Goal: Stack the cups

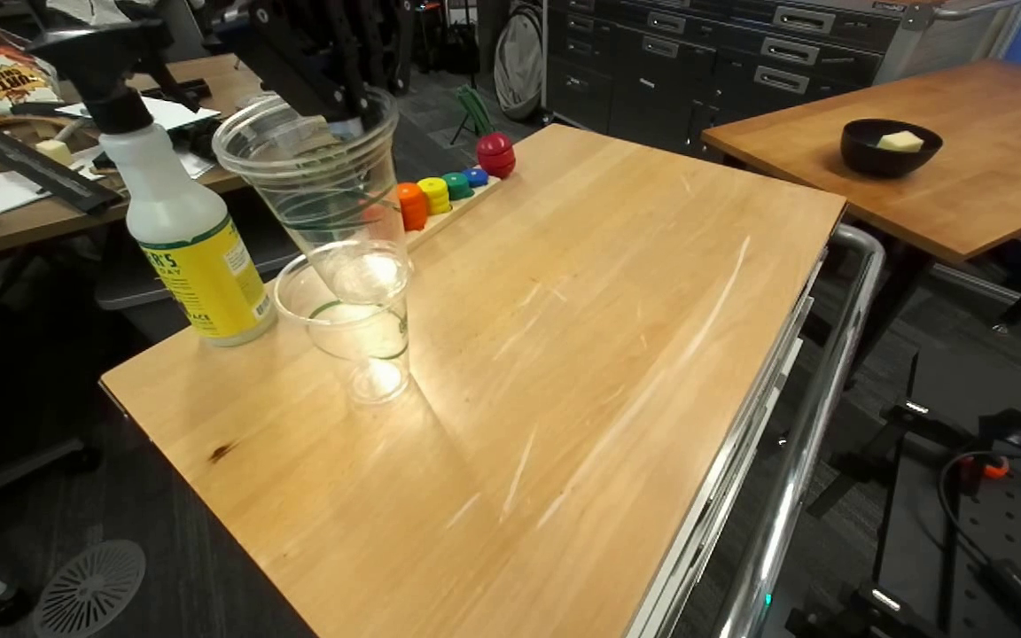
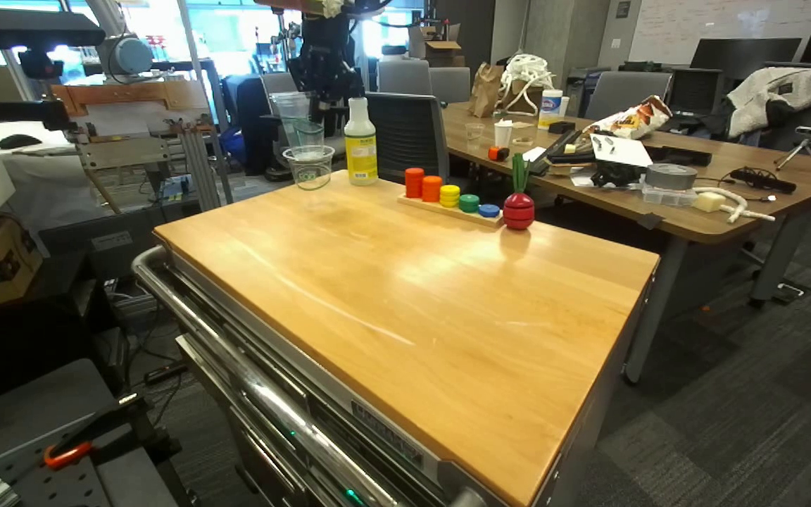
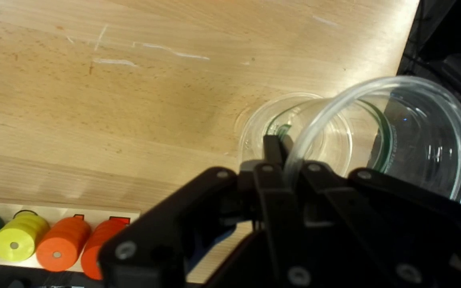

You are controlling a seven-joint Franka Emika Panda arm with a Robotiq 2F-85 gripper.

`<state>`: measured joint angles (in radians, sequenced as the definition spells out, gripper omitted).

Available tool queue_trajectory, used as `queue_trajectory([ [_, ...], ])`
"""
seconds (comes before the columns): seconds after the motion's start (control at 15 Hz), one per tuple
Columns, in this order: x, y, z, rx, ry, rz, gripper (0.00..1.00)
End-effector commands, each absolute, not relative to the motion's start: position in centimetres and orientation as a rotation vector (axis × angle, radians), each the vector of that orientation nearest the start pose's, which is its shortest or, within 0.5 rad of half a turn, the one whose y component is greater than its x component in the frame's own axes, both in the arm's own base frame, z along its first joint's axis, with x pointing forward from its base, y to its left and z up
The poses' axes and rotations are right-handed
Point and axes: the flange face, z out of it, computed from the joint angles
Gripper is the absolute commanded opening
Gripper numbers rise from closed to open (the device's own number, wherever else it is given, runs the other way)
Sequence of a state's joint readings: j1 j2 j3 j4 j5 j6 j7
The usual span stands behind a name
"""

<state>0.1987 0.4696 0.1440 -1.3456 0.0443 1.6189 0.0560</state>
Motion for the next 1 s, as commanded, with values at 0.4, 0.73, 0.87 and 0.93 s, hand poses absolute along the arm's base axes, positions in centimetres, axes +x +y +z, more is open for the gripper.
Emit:
queue_trajectory([
  [0.4,65.4,22.3,43.7,-2.966,-0.469,0.292,0.01],
  [0.73,65.8,22.0,42.9,-2.93,-0.443,0.295,0.01],
  [0.87,65.9,21.9,42.7,-2.923,-0.437,0.288,0.01],
  [0.93,66.0,21.9,42.7,-2.919,-0.442,0.276,0.02],
])
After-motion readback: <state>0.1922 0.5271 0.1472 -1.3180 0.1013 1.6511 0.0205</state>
